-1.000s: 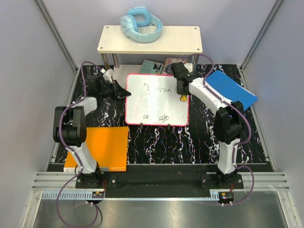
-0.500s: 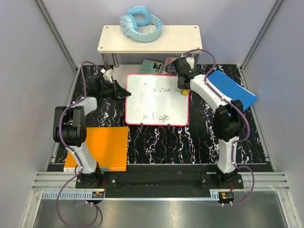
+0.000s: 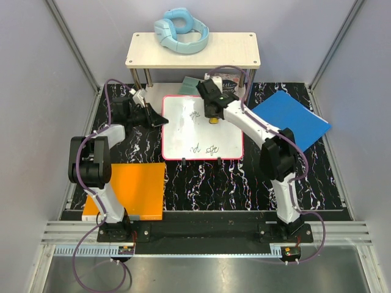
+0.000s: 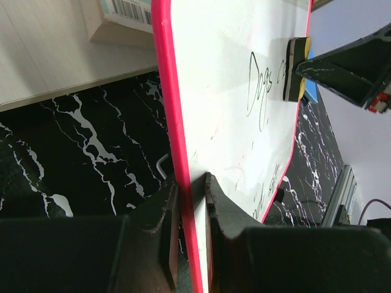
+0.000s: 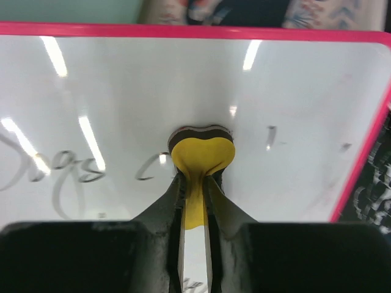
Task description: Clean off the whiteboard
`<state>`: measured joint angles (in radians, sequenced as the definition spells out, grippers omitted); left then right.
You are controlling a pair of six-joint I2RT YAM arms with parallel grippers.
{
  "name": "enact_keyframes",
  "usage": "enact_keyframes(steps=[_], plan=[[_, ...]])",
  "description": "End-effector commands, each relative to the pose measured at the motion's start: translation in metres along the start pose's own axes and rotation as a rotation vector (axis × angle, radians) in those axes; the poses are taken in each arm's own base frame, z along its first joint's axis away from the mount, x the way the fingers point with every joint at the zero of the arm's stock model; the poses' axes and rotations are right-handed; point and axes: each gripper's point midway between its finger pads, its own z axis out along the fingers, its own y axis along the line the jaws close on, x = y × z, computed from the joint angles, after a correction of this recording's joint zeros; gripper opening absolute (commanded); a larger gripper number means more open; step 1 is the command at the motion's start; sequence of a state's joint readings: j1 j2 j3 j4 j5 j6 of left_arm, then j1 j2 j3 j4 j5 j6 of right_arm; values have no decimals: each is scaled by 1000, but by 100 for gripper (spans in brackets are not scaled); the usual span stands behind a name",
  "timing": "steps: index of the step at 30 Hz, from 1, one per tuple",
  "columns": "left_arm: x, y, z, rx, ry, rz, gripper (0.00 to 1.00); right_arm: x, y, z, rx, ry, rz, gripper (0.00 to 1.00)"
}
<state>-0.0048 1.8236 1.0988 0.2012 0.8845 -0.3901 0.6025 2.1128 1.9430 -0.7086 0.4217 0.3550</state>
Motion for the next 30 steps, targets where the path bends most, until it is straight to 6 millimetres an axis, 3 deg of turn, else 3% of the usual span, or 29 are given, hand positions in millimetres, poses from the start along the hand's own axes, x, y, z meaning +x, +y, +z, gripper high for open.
enact_keyframes(steps=[1,5,11,16,26,30], plan=[[11,1,15,-16,35,91,0,15,93,-1,-205,17,-24,0],[13,1,15,-16,39,95,0,21,132,1,-217,19,-77,0],[12,-1,15,-31,34,116,0,28,159,1,-222,33,-94,0],[12,-4,14,-41,31,133,0,46,165,0,-209,56,-149,0],[14,-5,15,-49,39,143,0,106,169,-13,-156,133,-277,0],[14,-5,16,-50,41,144,0,111,161,-14,-97,114,-303,0]])
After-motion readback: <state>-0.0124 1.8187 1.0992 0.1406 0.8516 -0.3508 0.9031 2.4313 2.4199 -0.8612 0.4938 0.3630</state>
